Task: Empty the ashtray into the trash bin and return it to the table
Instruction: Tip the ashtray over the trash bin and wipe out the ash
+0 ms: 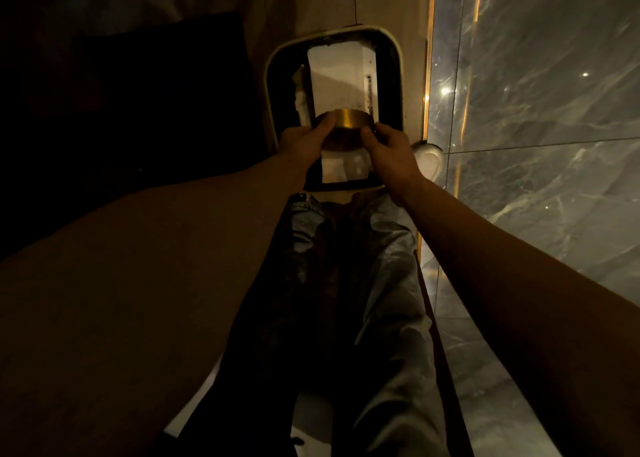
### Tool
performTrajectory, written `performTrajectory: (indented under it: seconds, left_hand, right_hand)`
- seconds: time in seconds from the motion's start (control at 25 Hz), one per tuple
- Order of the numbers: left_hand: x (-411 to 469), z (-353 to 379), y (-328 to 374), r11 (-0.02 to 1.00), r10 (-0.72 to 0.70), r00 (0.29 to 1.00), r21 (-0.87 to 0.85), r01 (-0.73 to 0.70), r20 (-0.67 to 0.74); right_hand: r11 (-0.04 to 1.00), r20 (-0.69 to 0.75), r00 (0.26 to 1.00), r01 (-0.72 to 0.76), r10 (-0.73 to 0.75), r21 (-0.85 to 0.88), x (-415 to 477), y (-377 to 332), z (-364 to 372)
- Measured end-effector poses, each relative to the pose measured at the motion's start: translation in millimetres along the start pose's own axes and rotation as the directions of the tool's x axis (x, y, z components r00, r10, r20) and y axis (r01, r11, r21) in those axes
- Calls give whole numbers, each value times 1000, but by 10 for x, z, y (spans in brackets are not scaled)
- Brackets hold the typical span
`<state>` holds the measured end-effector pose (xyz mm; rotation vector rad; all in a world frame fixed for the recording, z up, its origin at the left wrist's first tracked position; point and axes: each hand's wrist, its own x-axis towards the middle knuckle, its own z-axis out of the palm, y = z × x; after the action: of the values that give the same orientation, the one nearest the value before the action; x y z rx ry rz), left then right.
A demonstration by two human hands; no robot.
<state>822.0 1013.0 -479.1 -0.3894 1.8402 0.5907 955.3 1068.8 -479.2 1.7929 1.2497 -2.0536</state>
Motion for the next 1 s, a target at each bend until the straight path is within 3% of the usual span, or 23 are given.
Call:
performTrajectory:
  seconds: [0.28,0.56,0.84,1.0]
  left_hand:
    - [29,40,59,998,34,986,53,-26,-163]
    - [24,75,28,972,115,969,226,-65,-219]
    - [-104,81,-69,897,281,959,363,-254,-24]
    - [-165,16,-75,715,366,920,591,-373,137]
  right_hand:
    - [996,-22,1000,-16,14,-89,13,-30,43]
    - [982,-10,999,42,-44,-185,10,-96,80]
    - [980,4,998,54,-55,-191,40,-113,75]
    - [986,-19,1000,-8,5,-166,73,-117,10]
